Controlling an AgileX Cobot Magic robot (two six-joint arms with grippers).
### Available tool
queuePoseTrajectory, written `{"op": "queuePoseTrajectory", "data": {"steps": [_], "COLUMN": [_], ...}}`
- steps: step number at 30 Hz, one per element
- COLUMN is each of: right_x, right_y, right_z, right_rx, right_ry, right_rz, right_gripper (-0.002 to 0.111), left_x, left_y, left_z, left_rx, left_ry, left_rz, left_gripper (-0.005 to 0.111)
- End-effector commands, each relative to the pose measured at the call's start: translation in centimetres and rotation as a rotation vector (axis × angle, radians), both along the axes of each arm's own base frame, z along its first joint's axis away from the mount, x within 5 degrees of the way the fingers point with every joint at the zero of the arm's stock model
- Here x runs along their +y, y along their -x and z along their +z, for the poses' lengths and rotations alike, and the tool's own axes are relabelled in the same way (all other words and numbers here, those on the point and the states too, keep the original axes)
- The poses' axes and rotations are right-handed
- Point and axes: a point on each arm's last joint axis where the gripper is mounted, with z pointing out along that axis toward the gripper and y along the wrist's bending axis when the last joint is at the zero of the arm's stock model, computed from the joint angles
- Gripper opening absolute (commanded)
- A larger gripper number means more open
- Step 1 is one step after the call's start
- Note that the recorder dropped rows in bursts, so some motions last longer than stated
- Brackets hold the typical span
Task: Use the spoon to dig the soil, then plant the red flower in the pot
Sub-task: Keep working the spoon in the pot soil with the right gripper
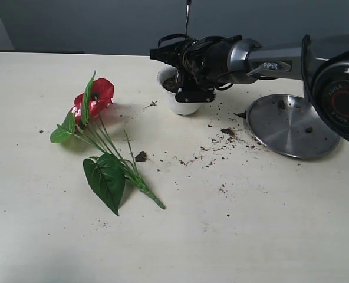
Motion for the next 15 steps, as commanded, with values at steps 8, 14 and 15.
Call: {"op": "queuePoseTrajectory", "data": {"steps": [8, 14, 15], "right_x": [-0.8, 0.0, 0.0], "right_y": [0.9, 1.7, 1.8], "right_z": [0.7, 1.6, 1.7], "right_rx": [0.020, -0.004, -0.009], "right_ry": [0.002, 0.004, 0.006], "right_rz": [-0.002, 0.006, 0.000], "right_gripper": [-0.001, -0.001, -0.001], "left_x": [0.0, 0.0, 0.0], "left_y": [0.0, 0.0, 0.0], "left_z": [0.0, 0.0, 0.0], "left_rx": [-0.011, -0.011, -0.011], "left_ry": [0.000, 0.000, 0.000], "left_rz": [-0.003, -0.003, -0.003], "left_gripper": [0.000, 0.000, 0.000]}}
